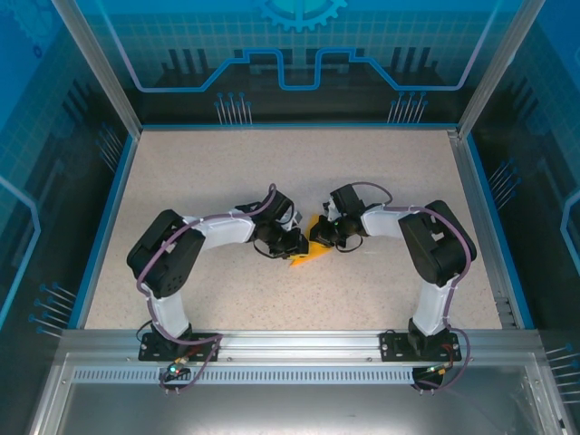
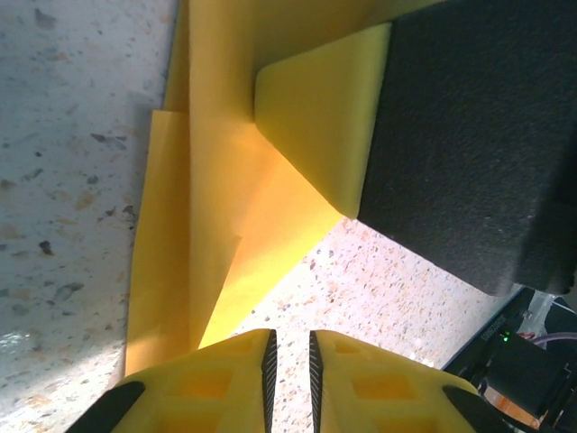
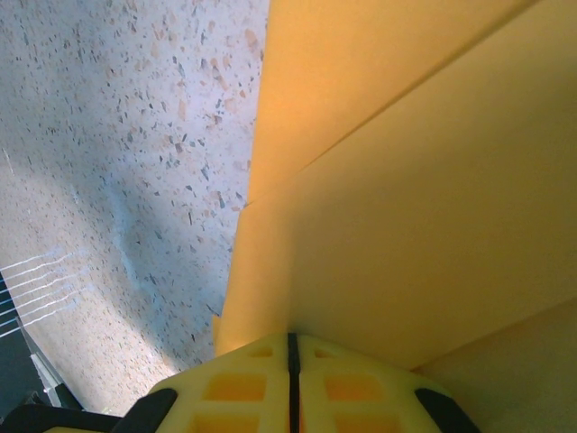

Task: Fold a paper plane with a square sheet of paper (pick it up from the middle)
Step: Fourth fold the wing at the center of the table.

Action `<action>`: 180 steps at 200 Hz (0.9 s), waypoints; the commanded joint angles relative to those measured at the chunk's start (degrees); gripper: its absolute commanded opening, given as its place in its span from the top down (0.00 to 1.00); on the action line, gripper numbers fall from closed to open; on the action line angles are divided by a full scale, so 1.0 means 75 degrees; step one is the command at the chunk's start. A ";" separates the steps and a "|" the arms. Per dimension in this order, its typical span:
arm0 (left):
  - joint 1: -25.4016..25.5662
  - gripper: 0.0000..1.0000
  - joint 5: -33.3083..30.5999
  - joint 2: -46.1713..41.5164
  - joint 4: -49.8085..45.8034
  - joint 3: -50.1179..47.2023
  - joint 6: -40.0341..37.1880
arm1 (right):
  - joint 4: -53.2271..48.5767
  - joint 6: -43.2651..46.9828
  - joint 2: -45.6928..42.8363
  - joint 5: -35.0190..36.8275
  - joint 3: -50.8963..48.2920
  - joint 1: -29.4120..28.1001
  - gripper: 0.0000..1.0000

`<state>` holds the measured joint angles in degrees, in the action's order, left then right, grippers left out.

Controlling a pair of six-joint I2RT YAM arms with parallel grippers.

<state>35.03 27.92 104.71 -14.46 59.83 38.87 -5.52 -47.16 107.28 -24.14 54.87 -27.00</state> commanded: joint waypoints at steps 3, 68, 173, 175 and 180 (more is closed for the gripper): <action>0.0081 0.79 0.0250 0.0256 -0.0366 0.0338 -0.0028 | -0.0813 0.0013 0.0497 0.0752 -0.0076 -0.0045 0.91; 0.0097 0.80 -0.0204 0.0500 -0.0764 0.0459 -0.0184 | -0.0957 -0.0004 0.0569 0.0857 0.0003 -0.0044 0.91; 0.0082 0.84 -0.0914 0.0493 -0.1100 0.0448 -0.0269 | -0.1029 0.0011 0.0590 0.0897 0.0048 -0.0042 0.91; 0.0078 0.84 -0.0926 0.0495 -0.1106 0.0448 -0.0272 | -0.1024 0.0008 0.0596 0.0892 0.0044 -0.0043 0.91; 0.0076 0.84 -0.0933 0.0500 -0.1100 0.0437 -0.0265 | -0.1033 0.0006 0.0603 0.0897 0.0055 -0.0044 0.91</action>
<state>35.42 23.70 107.96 -19.53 62.33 38.39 -7.86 -47.16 107.92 -24.08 56.38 -27.00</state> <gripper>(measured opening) 0.164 0.089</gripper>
